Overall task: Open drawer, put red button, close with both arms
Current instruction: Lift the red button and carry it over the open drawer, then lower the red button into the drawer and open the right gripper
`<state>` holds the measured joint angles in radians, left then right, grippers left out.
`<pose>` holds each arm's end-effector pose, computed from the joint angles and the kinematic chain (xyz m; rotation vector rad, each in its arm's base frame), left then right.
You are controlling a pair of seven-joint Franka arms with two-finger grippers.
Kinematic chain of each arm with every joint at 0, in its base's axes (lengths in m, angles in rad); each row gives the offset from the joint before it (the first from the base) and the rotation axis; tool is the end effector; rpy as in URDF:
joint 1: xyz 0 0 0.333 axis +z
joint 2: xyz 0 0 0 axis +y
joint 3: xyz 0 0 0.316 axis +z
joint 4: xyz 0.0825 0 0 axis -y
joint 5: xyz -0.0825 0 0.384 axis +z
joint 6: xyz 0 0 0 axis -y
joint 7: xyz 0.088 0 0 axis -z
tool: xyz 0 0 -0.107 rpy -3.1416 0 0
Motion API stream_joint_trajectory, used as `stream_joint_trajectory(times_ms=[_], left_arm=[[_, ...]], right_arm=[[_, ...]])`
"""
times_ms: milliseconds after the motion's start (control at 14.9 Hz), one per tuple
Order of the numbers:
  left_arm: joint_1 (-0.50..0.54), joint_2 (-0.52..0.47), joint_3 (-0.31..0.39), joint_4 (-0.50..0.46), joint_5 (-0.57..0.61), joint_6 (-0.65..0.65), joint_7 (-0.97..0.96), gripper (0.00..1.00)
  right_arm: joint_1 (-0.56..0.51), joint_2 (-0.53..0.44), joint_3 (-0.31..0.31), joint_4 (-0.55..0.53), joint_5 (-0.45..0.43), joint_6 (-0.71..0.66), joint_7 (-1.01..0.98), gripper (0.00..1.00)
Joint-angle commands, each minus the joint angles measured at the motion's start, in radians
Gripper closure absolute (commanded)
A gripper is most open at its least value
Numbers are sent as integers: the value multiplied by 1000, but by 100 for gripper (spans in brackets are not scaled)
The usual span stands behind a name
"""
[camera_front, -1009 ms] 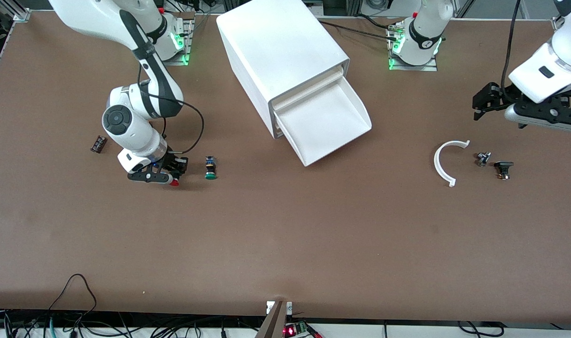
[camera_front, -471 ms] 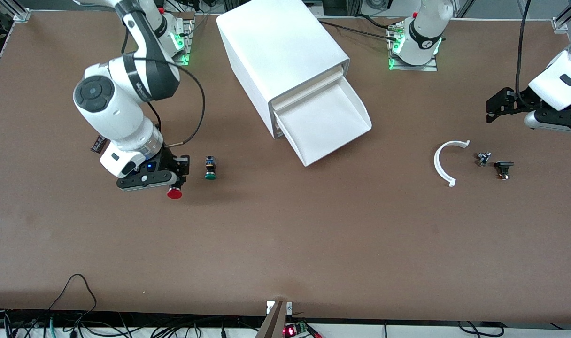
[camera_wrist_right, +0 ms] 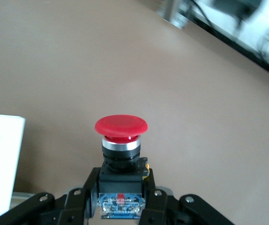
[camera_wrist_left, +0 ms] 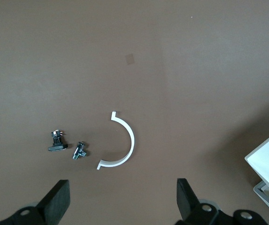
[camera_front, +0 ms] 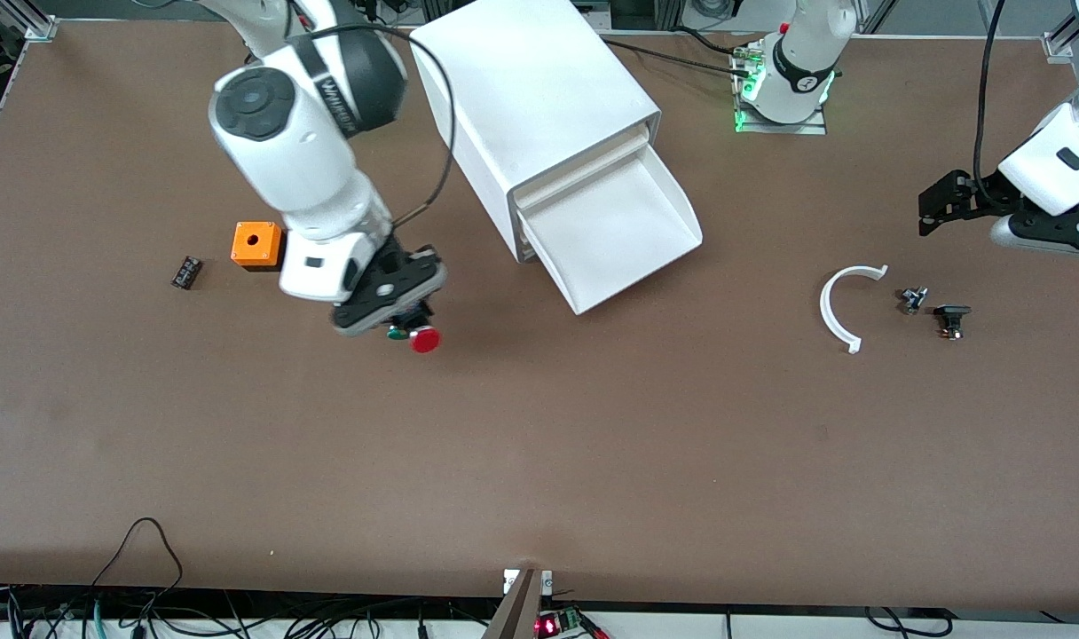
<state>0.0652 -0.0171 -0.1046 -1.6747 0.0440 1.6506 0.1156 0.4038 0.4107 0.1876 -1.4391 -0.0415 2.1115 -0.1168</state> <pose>0.5538 -0.0179 0.5917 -3.0865 0.2453 0.0137 0.5988 0.3730 0.4868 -2.8385 -1.0352 -0.3850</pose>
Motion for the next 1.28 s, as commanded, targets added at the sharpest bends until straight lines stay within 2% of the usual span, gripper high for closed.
stream_joint_trajectory(times_ms=[0, 135, 336, 673, 874, 1009, 1211], left_arm=[[-4, 2, 0, 7, -15, 6, 1, 0], [-5, -4, -1, 3, -15, 6, 1, 0], [-13, -4, -3, 0, -15, 8, 3, 0], [-15, 2, -7, 0, -15, 5, -5, 0], [-15, 3, -7, 0, -15, 5, -2, 0], [-15, 3, -7, -2, -15, 5, -1, 0], [-15, 5, -6, -2, -15, 6, 1, 0]], right_arm=[[82, 173, 7, 235, -20, -33, -166, 82], [145, 224, 7, 290, -47, -33, -234, 82], [226, 261, 7, 322, -139, -77, -335, 82], [328, 286, 3, 353, -143, -175, -596, 82], [348, 287, 3, 353, -140, -192, -668, 81], [348, 321, 7, 353, -141, -185, -724, 81], [386, 347, 4, 352, -144, -192, -725, 81]])
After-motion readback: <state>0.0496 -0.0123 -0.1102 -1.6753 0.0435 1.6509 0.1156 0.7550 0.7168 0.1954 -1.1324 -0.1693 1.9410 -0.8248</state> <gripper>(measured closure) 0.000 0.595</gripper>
